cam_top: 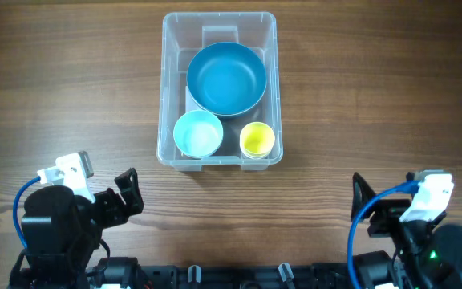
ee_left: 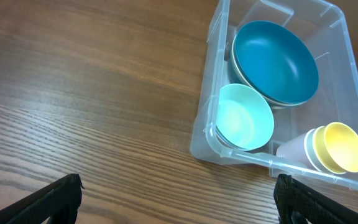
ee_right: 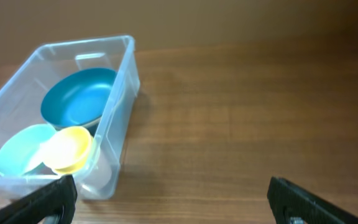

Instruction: Pack container

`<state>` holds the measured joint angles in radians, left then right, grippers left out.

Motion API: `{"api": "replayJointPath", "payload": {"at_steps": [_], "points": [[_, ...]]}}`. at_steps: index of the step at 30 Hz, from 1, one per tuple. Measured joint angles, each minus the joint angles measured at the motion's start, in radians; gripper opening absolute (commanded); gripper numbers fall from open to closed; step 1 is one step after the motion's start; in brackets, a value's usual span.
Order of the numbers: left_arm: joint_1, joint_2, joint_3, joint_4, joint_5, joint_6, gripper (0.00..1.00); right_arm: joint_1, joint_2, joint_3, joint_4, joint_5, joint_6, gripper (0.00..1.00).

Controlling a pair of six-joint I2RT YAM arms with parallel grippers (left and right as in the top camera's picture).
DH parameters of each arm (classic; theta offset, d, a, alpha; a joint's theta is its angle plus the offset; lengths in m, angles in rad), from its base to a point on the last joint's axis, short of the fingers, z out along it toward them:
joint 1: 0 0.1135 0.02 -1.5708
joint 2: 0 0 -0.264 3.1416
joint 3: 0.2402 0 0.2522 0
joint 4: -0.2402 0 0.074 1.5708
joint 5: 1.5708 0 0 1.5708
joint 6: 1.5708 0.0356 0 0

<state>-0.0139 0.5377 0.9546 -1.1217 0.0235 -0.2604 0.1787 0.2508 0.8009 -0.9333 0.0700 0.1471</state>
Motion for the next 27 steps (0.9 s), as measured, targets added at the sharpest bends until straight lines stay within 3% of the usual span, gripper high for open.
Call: {"api": "replayJointPath", "payload": {"at_steps": [4,6,14,18,27], "points": [[0.0,0.0,0.0,0.0,-0.003,0.0,1.0,0.0,-0.128,-0.201,0.154,-0.064,-0.045,1.0],[0.0,0.0,0.0,0.0,-0.003,0.0,1.0,0.0,-0.175,-0.32,0.317,-0.104,-0.053,1.0],[0.0,0.0,0.0,0.0,-0.003,0.0,1.0,0.001,-0.229,-0.596,0.764,-0.16,-0.107,1.0],[0.0,0.0,0.0,0.0,-0.003,0.0,1.0,0.008,-0.232,-0.657,0.869,-0.165,-0.169,1.0],[0.0,0.0,0.0,0.0,-0.003,0.0,1.0,0.008,-0.232,-0.77,0.878,-0.175,-0.214,1.0]]}}
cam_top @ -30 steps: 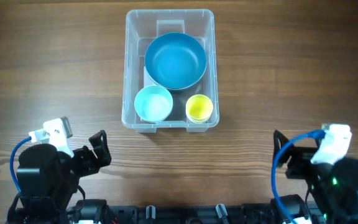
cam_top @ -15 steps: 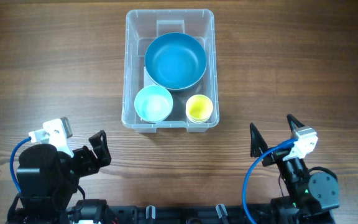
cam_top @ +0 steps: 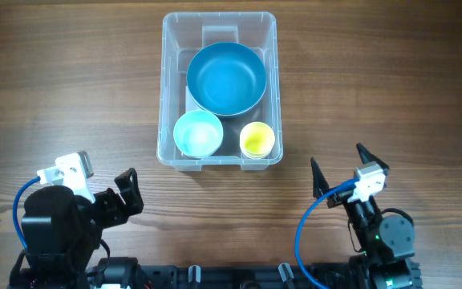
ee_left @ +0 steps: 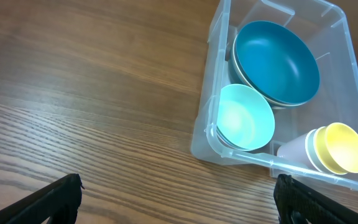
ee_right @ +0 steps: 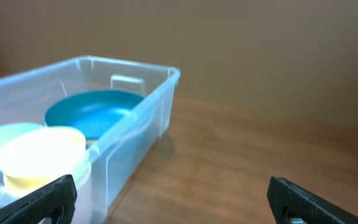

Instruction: Pack container

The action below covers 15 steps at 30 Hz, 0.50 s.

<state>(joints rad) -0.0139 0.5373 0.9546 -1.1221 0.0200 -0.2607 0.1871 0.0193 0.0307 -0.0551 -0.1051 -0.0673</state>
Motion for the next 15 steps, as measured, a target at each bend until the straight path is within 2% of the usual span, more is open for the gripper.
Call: {"api": "replayJointPath", "payload": {"at_steps": [15], "points": [[0.0,0.0,0.0,0.0,0.0,0.0,1.0,0.0,0.0,-0.005,0.011,-0.007,-0.017,1.0]]}}
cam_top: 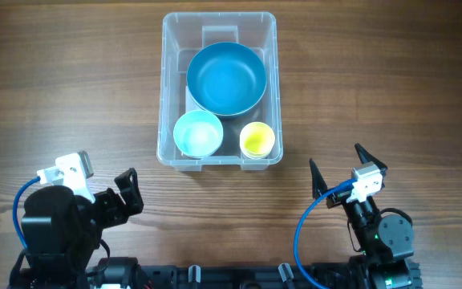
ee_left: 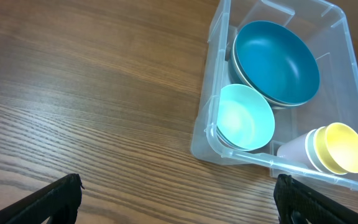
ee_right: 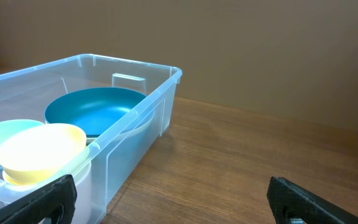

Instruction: Pack container

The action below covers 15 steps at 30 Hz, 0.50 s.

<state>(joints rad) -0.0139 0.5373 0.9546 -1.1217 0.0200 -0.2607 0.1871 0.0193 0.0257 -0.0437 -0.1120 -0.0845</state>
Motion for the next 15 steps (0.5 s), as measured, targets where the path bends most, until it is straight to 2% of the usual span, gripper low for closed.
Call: {"api": "replayJointPath", "payload": {"at_steps": [15], "points": [[0.0,0.0,0.0,-0.001,-0.012,0.0,1.0,0.0,0.0,0.0,0.0,0.0,0.0,1.0]]}}
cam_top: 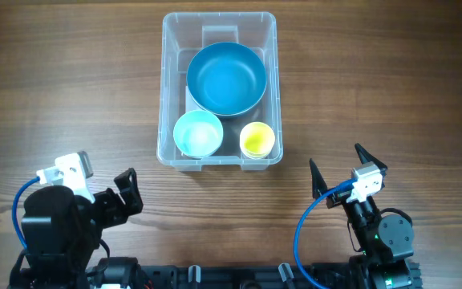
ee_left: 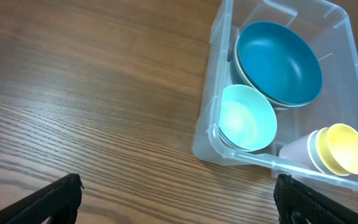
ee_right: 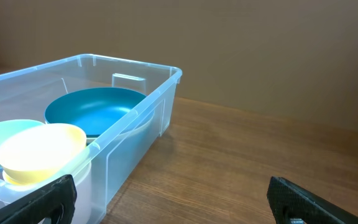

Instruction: Pack container

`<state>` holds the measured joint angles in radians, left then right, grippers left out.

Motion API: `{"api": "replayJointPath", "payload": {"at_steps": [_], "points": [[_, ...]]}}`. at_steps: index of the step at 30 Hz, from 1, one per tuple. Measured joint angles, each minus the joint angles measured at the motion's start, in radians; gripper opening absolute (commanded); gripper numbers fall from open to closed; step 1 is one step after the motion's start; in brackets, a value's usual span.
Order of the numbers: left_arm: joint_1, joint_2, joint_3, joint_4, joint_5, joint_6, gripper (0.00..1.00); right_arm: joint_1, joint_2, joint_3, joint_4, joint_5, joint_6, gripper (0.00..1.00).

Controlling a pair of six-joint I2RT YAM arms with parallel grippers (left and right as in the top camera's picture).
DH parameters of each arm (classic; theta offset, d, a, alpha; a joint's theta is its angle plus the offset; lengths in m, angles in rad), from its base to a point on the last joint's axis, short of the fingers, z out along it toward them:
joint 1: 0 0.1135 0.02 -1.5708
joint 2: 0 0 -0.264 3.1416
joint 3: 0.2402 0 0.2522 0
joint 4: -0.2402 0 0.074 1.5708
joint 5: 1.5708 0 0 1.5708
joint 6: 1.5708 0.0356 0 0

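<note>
A clear plastic container [cam_top: 273, 88] stands at the table's middle back. Inside lie a large teal bowl [cam_top: 226, 78], a light blue bowl [cam_top: 197, 134] and a yellow cup [cam_top: 257, 139] nested in a white one. The same items show in the left wrist view: teal bowl [ee_left: 278, 61], light blue bowl [ee_left: 247, 117], yellow cup [ee_left: 342, 148]. My left gripper [cam_top: 127, 193] sits open near the front left, empty. My right gripper [cam_top: 337, 170] is open at the front right, low, facing the container [ee_right: 160, 93].
Brown wooden table [cam_top: 70, 88] all round the container. Both arm bases sit at the front edge, with blue cables on each wrist.
The left wrist view has shifted very slightly. The right gripper and the container's contents stand as before.
At first my right arm was folded back at the front right corner, looking down on the container. Then it stood further left and lower, facing the container's side. It has stayed there. The left arm and the packed items stayed put throughout.
</note>
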<state>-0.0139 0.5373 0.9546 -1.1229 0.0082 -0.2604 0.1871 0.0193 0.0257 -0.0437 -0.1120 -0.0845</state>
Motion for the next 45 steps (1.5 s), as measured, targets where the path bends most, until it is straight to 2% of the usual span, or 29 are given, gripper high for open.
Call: {"api": "replayJointPath", "payload": {"at_steps": [5,13,19,28,32,39,45], "points": [[0.016,-0.021,-0.035,0.039,-0.019,0.0,1.0,0.0,0.0,0.0,0.0,0.0,0.0,1.0],[0.029,-0.33,-0.414,0.311,-0.022,-0.007,1.0,0.0,-0.002,0.0,0.0,0.0,0.0,1.0],[0.029,-0.484,-0.66,0.648,-0.026,-0.008,1.0,0.0,-0.003,0.0,0.001,0.0,0.0,1.0],[0.029,-0.524,-0.888,1.151,-0.037,0.026,1.0,0.0,-0.004,0.0,0.0,0.0,0.0,1.0],[0.029,-0.525,-0.933,1.189,-0.037,0.062,1.0,0.0,-0.004,0.0,0.0,0.0,0.0,1.0],[0.029,-0.525,-0.941,1.059,-0.005,0.092,1.0,0.0,-0.004,0.0,0.0,0.0,0.0,1.0],[0.029,-0.525,-0.943,1.051,0.021,0.095,1.0,0.0,-0.004,0.0,0.0,0.0,0.0,1.0]]}}
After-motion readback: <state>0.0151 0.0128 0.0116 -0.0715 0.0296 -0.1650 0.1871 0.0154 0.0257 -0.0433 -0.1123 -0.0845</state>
